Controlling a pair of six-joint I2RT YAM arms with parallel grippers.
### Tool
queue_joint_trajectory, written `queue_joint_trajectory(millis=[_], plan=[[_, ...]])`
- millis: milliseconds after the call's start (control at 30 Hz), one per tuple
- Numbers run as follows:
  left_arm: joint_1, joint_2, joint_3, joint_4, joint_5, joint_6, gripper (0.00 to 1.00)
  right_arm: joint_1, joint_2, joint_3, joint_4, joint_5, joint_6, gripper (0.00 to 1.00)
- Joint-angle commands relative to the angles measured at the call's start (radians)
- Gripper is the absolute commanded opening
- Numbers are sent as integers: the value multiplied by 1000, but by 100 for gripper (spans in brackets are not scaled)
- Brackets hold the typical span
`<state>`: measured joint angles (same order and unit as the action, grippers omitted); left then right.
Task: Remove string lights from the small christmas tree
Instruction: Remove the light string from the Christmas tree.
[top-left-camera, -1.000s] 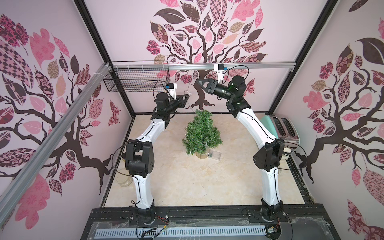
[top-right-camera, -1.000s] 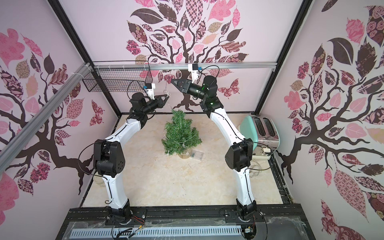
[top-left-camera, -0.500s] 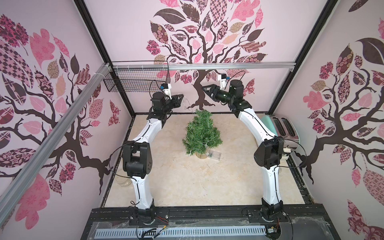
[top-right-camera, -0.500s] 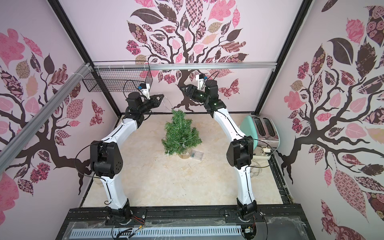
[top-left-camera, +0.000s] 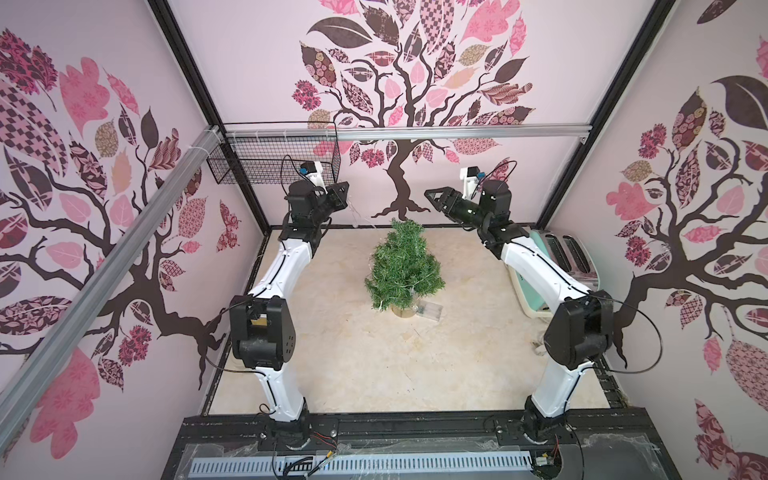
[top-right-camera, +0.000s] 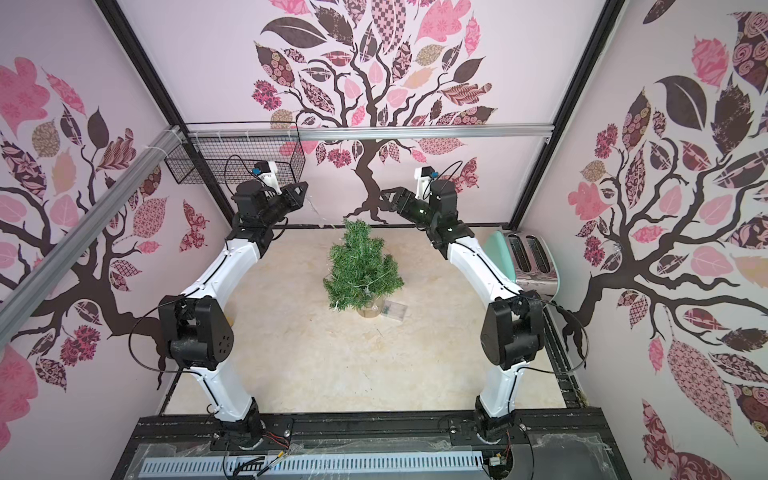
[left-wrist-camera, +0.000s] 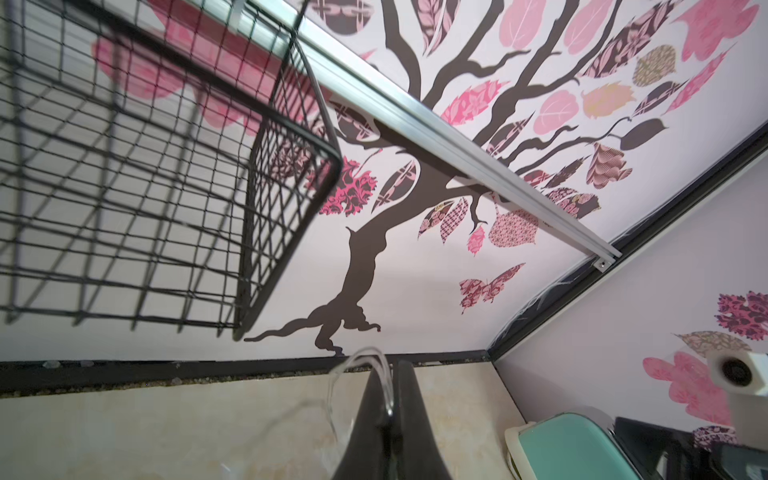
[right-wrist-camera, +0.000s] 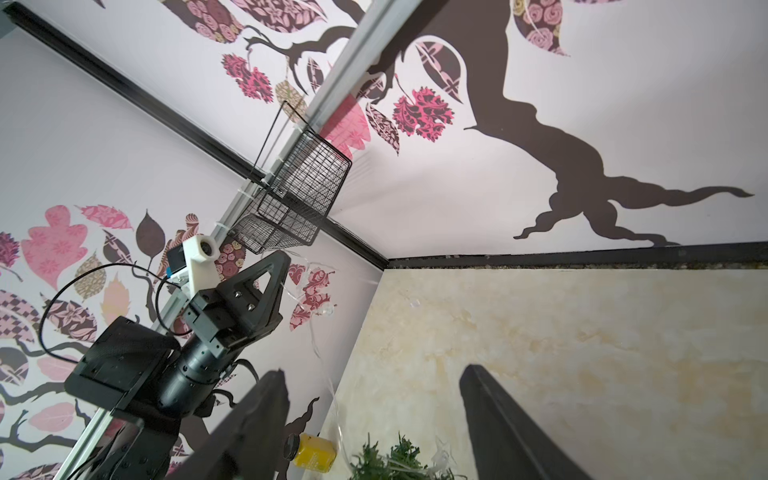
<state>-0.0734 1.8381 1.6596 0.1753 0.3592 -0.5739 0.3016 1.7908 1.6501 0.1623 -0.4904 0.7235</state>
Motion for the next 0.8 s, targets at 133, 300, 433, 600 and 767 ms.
queue_joint_trajectory(millis=[133,300,433,600,767], plan=[[11,-56,8,34,20,-30,0,2,-95,-84,54,15,-46,72],[28,-106,-2,-5,-43,-14,0,2,-140,-132,75,31,-41,73],[64,-156,-25,-33,-54,-41,0,2,-168,-161,83,29,-38,73],[76,-227,-41,-55,-67,-27,0,1,-218,-222,102,41,-39,74],[74,-306,-76,-101,-105,-10,0,1,-271,-269,121,42,-35,74]])
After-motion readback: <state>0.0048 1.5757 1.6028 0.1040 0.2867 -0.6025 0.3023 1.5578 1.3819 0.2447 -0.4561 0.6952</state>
